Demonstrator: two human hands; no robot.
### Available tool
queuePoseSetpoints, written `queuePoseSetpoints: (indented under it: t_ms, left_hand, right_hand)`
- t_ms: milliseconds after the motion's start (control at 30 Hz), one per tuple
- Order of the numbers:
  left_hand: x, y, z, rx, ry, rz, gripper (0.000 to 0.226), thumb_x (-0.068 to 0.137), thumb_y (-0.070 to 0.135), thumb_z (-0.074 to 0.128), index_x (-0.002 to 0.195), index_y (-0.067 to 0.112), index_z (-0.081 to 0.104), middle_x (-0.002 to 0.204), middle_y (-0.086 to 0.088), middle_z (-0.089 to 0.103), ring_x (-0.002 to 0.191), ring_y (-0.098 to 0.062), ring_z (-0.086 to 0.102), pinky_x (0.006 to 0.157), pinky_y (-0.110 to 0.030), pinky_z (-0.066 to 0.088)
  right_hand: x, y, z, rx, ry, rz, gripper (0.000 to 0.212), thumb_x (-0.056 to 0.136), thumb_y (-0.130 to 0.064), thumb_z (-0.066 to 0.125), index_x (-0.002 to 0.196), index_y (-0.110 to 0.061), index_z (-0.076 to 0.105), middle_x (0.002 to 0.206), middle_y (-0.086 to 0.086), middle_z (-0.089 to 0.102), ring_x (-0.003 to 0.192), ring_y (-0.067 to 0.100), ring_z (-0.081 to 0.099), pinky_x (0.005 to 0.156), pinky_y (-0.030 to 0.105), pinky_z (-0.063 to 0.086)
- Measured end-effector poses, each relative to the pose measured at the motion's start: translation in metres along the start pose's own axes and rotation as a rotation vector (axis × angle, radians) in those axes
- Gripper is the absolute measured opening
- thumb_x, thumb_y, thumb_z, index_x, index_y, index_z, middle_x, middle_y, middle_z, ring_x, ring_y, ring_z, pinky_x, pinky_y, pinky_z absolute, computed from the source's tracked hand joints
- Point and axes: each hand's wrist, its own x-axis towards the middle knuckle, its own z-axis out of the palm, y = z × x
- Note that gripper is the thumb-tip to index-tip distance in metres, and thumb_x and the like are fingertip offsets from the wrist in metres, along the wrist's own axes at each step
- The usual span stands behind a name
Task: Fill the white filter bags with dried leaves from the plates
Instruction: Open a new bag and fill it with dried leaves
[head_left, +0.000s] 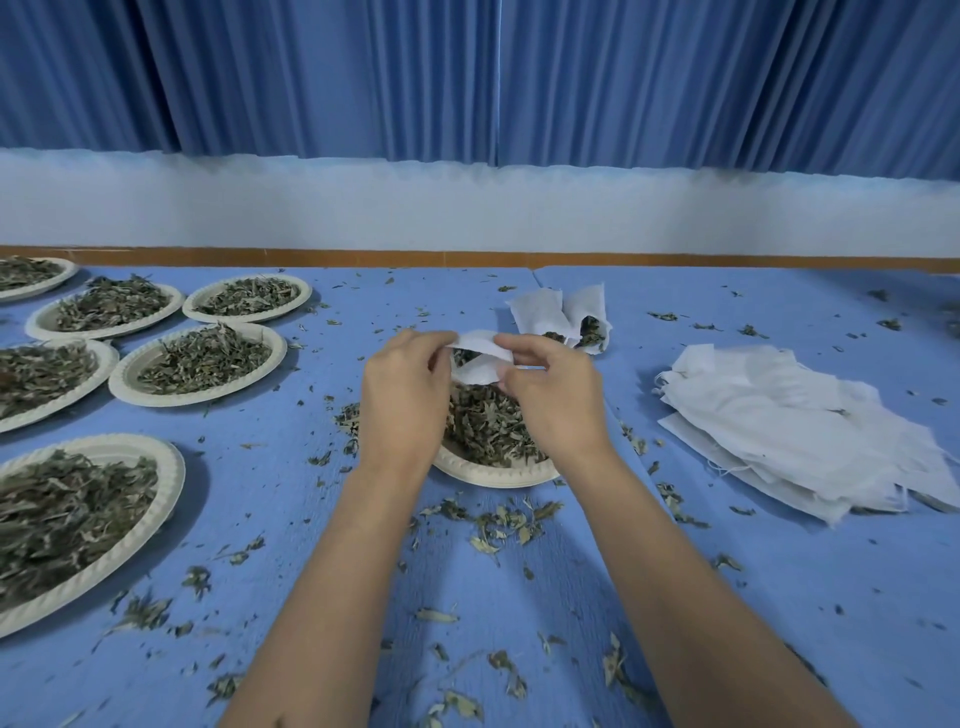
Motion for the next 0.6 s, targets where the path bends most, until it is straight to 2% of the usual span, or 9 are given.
queuePoseSetpoints:
  t_ms: [67,133,233,267,333,400,500,533,600]
  left_hand:
    - [0.002,0.001,-0.003,-0.030,0.050,-0.046,0.019,0.090,0.014,0.061,0.101,0.005,0.072,0.092,-0.012,0.070,0.078,-0.016,0.061,0.071,-0.011,0.035]
    - [0.003,-0.001,-0.004,-0.011,0.088,-0.068,0.021,0.091,0.020,0.060,0.096,0.005,0.073,0.082,-0.012,0.069,0.070,-0.017,0.058,0.063,-0.015,0.034]
    - [0.002,-0.005,-0.004,0.044,0.104,-0.072,0.023,0.093,0.022,0.057,0.095,0.005,0.072,0.076,-0.011,0.064,0.063,-0.015,0.049,0.060,-0.016,0.028]
    - [0.002,-0.005,-0.004,0.055,0.106,-0.075,0.023,0.093,0.022,0.057,0.096,0.005,0.072,0.076,-0.011,0.064,0.063,-0.015,0.048,0.060,-0.015,0.028]
    - [0.001,-0.004,-0.004,0.051,0.103,-0.090,0.023,0.093,0.023,0.057,0.096,0.006,0.072,0.078,-0.011,0.066,0.064,-0.016,0.052,0.060,-0.016,0.031]
    - [0.001,-0.003,-0.003,0.009,0.098,-0.118,0.022,0.092,0.023,0.058,0.097,0.006,0.072,0.080,-0.011,0.069,0.069,-0.017,0.059,0.063,-0.021,0.040]
    - [0.000,0.001,-0.001,-0.100,0.091,-0.169,0.021,0.091,0.019,0.060,0.106,0.010,0.070,0.087,-0.011,0.071,0.078,-0.021,0.065,0.073,-0.030,0.052]
    - [-0.001,0.002,0.000,-0.115,0.085,-0.173,0.021,0.091,0.018,0.060,0.108,0.011,0.070,0.088,-0.011,0.071,0.079,-0.021,0.066,0.076,-0.033,0.053]
    - [-0.001,0.002,0.001,-0.143,0.080,-0.183,0.021,0.091,0.018,0.060,0.108,0.012,0.070,0.088,-0.010,0.071,0.078,-0.020,0.066,0.076,-0.033,0.054]
  right_hand:
    - [0.000,0.000,-0.003,0.026,-0.144,-0.003,0.048,0.089,0.002,0.056,0.130,-0.022,0.054,0.106,-0.006,0.060,0.093,0.007,0.062,0.083,0.019,0.053]
    - [0.000,-0.001,-0.007,-0.040,-0.171,-0.005,0.050,0.091,-0.004,0.056,0.135,-0.025,0.047,0.111,-0.003,0.061,0.099,0.009,0.061,0.086,0.023,0.051]
    - [0.003,-0.005,-0.016,-0.582,-0.057,-0.107,0.044,0.087,-0.039,0.061,0.128,-0.025,0.054,0.117,0.001,0.062,0.110,0.016,0.055,0.084,0.031,0.048]
    - [0.002,-0.007,-0.018,-0.740,-0.075,-0.104,0.049,0.084,-0.050,0.061,0.126,-0.026,0.056,0.117,0.002,0.061,0.112,0.019,0.053,0.081,0.032,0.046]
    - [0.001,-0.011,-0.018,-0.847,-0.185,-0.002,0.059,0.079,-0.061,0.060,0.126,-0.026,0.056,0.101,0.005,0.064,0.103,0.022,0.059,0.067,0.030,0.045]
    - [-0.002,-0.014,-0.015,-0.832,-0.271,0.060,0.059,0.078,-0.058,0.063,0.126,-0.024,0.057,0.100,0.005,0.066,0.098,0.021,0.062,0.066,0.029,0.046]
    - [-0.006,-0.014,-0.005,-0.817,-0.310,0.029,0.047,0.080,-0.045,0.068,0.118,-0.017,0.064,0.111,0.007,0.067,0.101,0.022,0.061,0.081,0.035,0.052]
    - [-0.008,-0.014,-0.001,-0.829,-0.318,0.005,0.038,0.081,-0.040,0.069,0.110,-0.016,0.068,0.103,0.007,0.068,0.096,0.023,0.062,0.078,0.035,0.052]
    - [-0.012,-0.014,0.003,-0.901,-0.312,-0.038,0.011,0.083,-0.031,0.067,0.081,-0.021,0.070,0.077,0.003,0.064,0.081,0.026,0.058,0.059,0.028,0.045]
